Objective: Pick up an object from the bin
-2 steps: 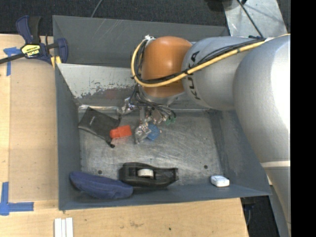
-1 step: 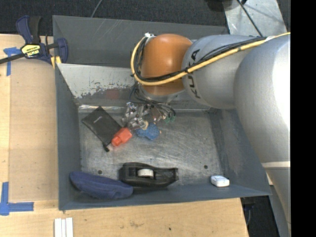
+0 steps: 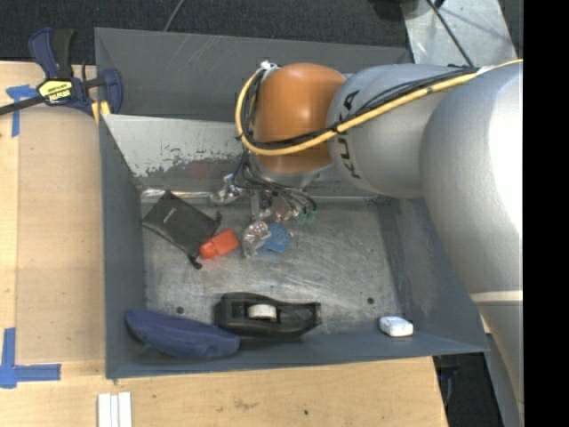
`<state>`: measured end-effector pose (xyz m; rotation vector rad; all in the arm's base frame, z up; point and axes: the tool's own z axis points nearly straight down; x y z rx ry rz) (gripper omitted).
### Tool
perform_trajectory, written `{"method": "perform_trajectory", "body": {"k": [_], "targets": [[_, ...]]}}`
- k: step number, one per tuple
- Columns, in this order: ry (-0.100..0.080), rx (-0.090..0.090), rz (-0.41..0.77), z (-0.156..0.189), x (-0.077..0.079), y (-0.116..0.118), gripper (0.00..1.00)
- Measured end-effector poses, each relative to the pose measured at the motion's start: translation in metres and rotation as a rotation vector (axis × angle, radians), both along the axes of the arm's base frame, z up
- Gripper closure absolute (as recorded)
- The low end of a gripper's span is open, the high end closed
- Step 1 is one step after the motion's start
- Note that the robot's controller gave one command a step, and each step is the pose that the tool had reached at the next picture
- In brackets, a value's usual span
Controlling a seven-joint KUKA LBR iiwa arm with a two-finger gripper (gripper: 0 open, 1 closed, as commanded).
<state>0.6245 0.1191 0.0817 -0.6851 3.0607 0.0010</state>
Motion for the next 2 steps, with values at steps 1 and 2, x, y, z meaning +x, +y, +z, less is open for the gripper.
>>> {"method": "perform_trajectory", "body": {"k": [1,2], "targets": [[-0.010,0.000,0.008,-0.0066,-0.0245,0.0250,0.00],[-0.019,0.006,0.006,-0.0041,-0.0215,0.0263,1.00]]}}
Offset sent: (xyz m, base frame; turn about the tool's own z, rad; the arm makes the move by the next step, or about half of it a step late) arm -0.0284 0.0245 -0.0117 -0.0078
